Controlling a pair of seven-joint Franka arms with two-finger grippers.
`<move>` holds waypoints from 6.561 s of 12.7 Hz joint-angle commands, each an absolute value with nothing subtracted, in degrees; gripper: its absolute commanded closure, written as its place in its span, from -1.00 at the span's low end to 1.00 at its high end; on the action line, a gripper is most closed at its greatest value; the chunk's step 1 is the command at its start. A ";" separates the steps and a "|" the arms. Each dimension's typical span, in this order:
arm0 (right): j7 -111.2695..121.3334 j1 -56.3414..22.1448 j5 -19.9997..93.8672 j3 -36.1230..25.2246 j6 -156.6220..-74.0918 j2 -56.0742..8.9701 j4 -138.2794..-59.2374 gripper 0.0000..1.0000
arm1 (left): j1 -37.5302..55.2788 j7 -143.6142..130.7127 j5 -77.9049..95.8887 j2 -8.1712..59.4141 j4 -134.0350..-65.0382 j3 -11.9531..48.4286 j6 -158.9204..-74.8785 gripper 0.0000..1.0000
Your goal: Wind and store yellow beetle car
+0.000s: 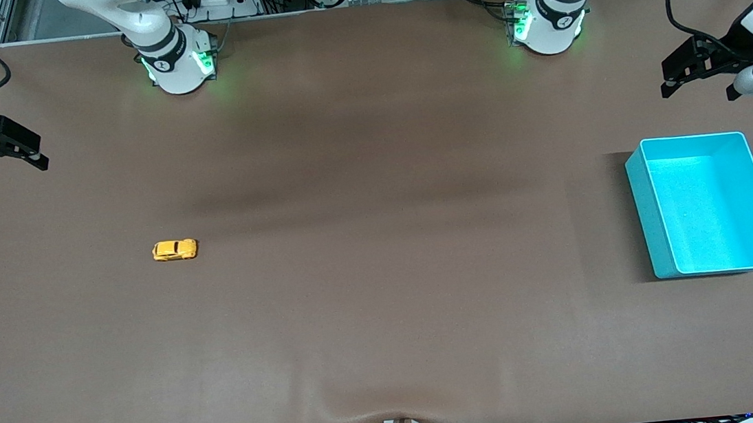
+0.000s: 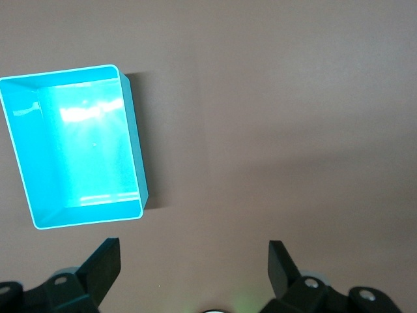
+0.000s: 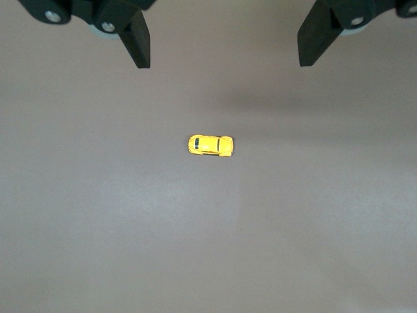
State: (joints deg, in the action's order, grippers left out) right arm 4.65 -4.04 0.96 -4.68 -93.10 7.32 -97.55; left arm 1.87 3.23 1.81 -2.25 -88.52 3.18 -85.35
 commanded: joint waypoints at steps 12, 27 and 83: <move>48.45 -4.83 0.00 -5.18 -101.07 -2.17 -104.33 -1.00 | 1.76 3.25 1.06 -0.26 -88.15 3.25 -85.34 -1.00; 87.89 -6.59 -4.75 -4.31 -139.11 -19.16 -124.44 -0.68 | 2.02 3.16 1.41 0.53 -88.33 3.34 -85.25 -1.00; 119.44 26.80 -3.78 -4.39 -116.55 -34.72 -92.90 -1.00 | 0.09 3.16 1.49 5.62 -89.03 3.87 -87.36 -1.00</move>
